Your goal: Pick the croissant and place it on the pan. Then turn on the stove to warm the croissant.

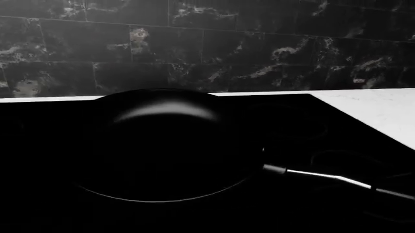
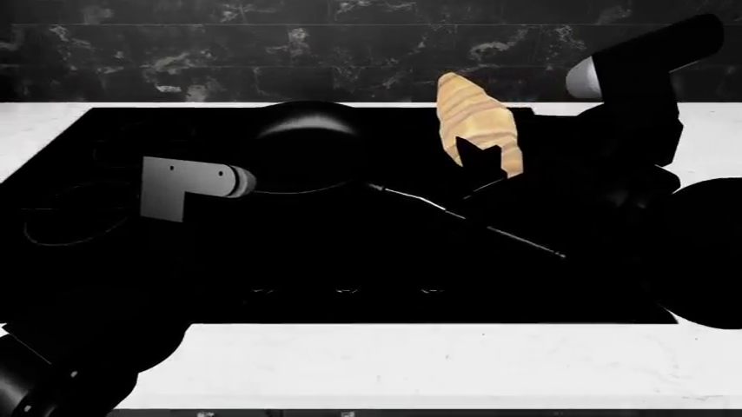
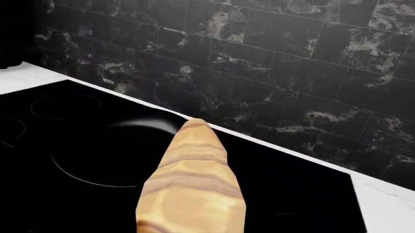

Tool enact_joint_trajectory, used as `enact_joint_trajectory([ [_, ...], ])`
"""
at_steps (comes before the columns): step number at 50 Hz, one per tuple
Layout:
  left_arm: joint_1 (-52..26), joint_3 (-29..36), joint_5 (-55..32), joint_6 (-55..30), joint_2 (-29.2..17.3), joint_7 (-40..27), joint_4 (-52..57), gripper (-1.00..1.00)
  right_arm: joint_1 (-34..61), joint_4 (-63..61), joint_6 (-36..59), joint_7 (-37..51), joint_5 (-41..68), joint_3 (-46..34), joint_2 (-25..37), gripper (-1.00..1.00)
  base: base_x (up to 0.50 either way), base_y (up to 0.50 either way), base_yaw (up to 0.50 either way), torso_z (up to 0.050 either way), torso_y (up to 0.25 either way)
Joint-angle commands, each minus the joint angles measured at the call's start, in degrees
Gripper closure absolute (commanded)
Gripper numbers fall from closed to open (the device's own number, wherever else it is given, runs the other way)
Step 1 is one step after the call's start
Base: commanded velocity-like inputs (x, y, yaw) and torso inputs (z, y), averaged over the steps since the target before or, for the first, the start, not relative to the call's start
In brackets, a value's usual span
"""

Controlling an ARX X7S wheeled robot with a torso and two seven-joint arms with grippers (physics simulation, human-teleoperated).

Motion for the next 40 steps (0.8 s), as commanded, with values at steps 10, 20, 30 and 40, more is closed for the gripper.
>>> enact_joint_trajectory([
  [10, -0.02, -0.42, -0.89, 0.29, -0.28, -0.20, 0.35, -1.00, 0.84, -1.06, 0.54, 0.84, 0.18, 0.31, 0.21, 1.00, 0.00, 0.50, 0.00, 0.000, 0.000],
  [20, -0.10, -0.41, -0.76, 0.74, -0.43, -0.51, 0.42, -1.00, 0.87, -1.35, 0.53, 1.21, 0.56, 0.37, 0.48, 1.00, 0.00, 0.50, 0.00, 0.000, 0.000],
  [30, 0.19, -0.14, -0.90, 0.93, -0.56, -0.57, 0.66, -1.00, 0.57, -1.89, 0.30, 1.59, 0.83, 0.46, 0.73, 1.00, 0.00, 0.50, 0.00, 0.000, 0.001],
  [40, 0.27, 0.05, -1.01, 1.08, -0.67, -0.72, 0.63, -1.00, 0.23, -2.16, -0.37, 1.83, 0.99, 0.94, 1.07, 1.00, 0.00, 0.50, 0.00, 0.000, 0.000],
])
